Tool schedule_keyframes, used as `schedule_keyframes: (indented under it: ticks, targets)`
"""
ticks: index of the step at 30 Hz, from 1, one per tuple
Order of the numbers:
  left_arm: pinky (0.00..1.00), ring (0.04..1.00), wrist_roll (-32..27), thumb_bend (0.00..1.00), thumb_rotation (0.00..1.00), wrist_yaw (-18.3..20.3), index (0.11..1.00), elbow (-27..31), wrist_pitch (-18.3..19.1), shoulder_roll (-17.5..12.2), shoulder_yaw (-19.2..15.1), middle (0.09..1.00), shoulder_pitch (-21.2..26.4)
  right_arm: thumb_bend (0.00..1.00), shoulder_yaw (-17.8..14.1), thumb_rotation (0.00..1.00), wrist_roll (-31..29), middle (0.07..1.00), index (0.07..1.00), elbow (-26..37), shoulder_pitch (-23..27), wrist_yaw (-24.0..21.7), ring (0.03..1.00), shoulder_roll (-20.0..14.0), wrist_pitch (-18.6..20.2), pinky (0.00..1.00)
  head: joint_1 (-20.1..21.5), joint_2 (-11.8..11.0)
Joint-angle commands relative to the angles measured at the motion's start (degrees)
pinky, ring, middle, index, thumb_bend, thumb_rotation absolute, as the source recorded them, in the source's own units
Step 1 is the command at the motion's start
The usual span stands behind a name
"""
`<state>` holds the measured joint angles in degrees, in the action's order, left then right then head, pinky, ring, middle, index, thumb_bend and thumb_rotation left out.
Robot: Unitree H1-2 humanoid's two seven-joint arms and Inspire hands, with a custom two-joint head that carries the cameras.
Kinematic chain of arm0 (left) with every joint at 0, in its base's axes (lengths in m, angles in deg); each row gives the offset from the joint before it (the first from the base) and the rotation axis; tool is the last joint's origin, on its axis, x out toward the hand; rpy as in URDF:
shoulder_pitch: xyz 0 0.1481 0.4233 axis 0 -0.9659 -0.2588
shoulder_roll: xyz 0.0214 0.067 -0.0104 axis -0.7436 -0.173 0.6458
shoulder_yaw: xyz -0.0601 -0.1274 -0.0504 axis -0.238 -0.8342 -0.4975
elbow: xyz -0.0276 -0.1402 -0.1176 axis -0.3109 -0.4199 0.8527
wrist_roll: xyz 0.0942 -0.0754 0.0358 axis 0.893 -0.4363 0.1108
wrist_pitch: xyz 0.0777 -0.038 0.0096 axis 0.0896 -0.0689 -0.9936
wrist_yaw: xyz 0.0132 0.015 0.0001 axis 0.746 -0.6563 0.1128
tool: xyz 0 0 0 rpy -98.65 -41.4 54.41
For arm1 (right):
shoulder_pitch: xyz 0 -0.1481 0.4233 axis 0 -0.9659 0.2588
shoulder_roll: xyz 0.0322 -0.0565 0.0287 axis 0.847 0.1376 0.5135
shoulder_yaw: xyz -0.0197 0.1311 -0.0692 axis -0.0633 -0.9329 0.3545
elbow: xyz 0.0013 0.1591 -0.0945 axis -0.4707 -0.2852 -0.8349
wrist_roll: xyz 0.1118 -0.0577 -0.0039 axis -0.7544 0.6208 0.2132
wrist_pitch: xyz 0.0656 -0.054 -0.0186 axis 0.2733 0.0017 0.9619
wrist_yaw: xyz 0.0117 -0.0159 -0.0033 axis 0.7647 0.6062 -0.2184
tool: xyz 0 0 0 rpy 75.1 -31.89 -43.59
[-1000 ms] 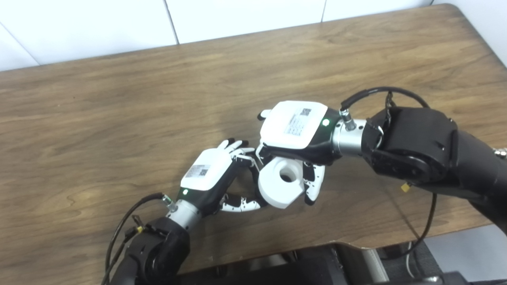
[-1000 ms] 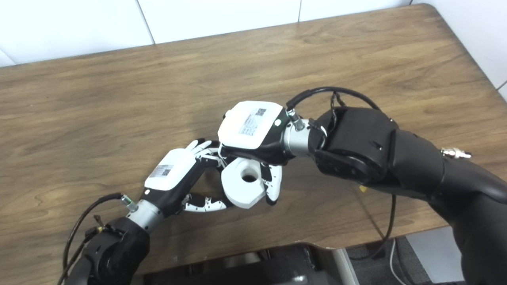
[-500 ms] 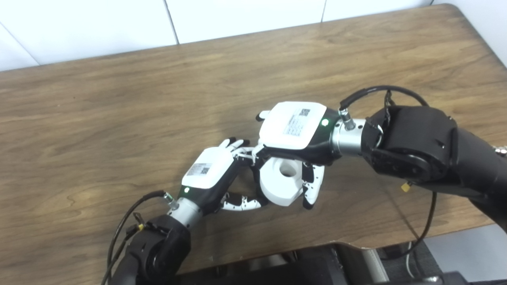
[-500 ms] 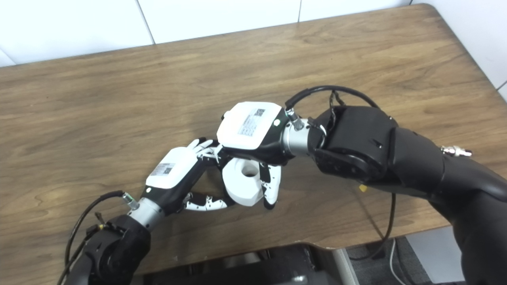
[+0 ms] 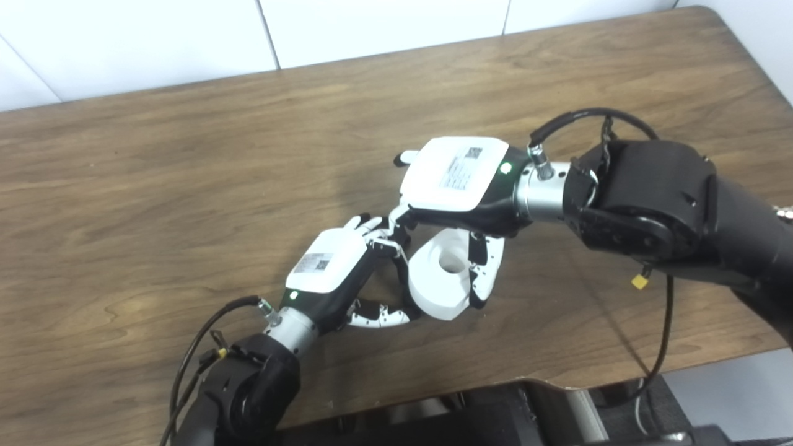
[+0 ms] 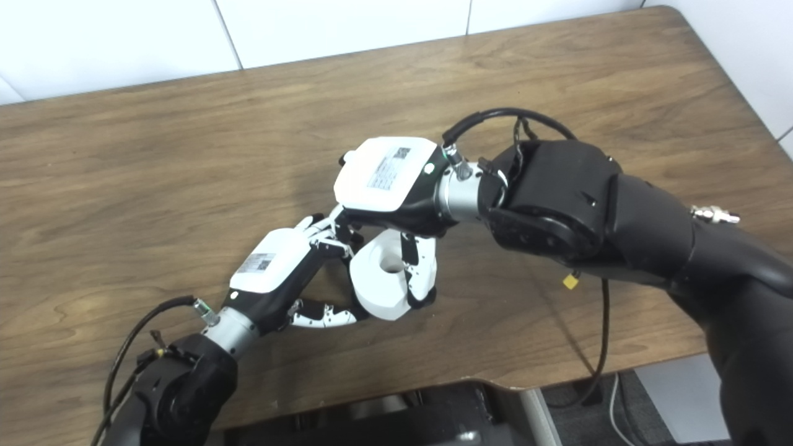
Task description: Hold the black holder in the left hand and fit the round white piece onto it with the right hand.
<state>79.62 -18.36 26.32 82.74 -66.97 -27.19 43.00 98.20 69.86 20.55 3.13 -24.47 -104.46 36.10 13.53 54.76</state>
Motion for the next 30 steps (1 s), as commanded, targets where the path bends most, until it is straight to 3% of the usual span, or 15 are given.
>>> schedule_keyframes:
  ticks: [1,7,16,26,30]
  targets:
    - [1.00,0.935,-0.1,0.52,0.06,3.3,0.487,-1.8,0.1,-0.3,1.6,0.812,-0.3,1.00,-1.2,0.39,0.0,0.726,0.731,0.6,2.7,-5.8,0.832,-0.6,3.1,0.99,-0.1,0.0]
    - [1.00,0.942,-0.3,0.52,0.06,3.6,0.487,-2.0,0.3,-0.4,1.5,0.815,-0.1,1.00,-1.3,0.40,-2.0,0.741,0.738,0.3,5.4,-5.8,0.834,-1.6,4.3,0.98,-0.1,0.0]
    - [1.00,0.937,0.5,0.52,0.06,3.7,0.488,-2.3,0.7,-0.3,1.8,0.814,0.2,1.00,-0.7,0.43,-10.8,0.785,0.770,-1.1,11.9,-5.8,0.866,-5.1,5.1,1.00,0.0,0.0]
    - [1.00,0.940,0.5,0.51,0.06,3.7,0.488,-3.0,0.9,-0.1,1.9,0.817,0.7,1.00,3.8,0.41,-19.6,0.832,0.805,-3.0,19.6,-5.8,0.869,-8.7,5.1,1.00,-0.2,-0.3]
    - [1.00,0.940,0.5,0.51,0.06,3.1,0.488,-3.7,0.5,0.0,1.9,0.817,0.9,1.00,4.1,0.40,-22.1,0.839,0.813,-4.0,21.4,-5.8,0.881,-9.1,5.1,1.00,-0.3,-0.5]
